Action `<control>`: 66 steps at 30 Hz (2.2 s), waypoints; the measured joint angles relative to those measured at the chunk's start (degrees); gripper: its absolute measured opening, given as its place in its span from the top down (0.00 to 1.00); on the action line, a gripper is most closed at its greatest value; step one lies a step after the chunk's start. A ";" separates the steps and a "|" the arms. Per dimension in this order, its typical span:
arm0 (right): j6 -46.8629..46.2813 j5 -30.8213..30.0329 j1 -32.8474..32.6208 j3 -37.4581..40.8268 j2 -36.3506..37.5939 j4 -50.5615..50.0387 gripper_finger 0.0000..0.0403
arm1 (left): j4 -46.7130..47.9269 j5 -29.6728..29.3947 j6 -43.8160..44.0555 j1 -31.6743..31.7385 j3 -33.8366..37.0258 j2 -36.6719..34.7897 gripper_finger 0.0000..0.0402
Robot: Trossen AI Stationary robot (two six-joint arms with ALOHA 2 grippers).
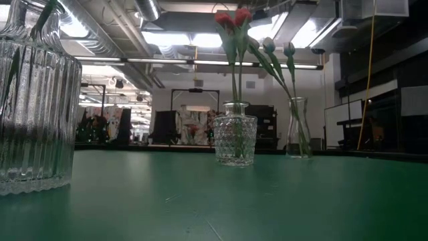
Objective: Sort flowers into vase by color
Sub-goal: Put the top black tulip into the bottom transparent flower vase
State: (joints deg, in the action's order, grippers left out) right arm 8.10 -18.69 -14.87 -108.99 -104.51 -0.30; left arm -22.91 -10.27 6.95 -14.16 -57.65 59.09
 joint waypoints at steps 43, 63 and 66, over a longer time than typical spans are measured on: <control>-0.58 -28.24 -26.68 -7.37 -7.74 9.00 1.00 | 30.82 -1.88 3.94 -0.08 0.02 -23.50 0.47; -9.30 -24.78 -19.27 -7.28 -21.68 11.31 1.00 | 36.55 -4.67 1.85 -0.08 0.02 -26.47 0.47; -7.49 -29.28 -21.19 -7.28 -22.21 10.54 1.00 | 37.64 -4.82 1.90 -0.08 0.02 -27.49 0.47</control>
State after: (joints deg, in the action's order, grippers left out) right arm 0.61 -47.97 -36.07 -116.27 -126.72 10.24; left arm 14.73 -15.10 8.85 -14.24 -57.63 31.60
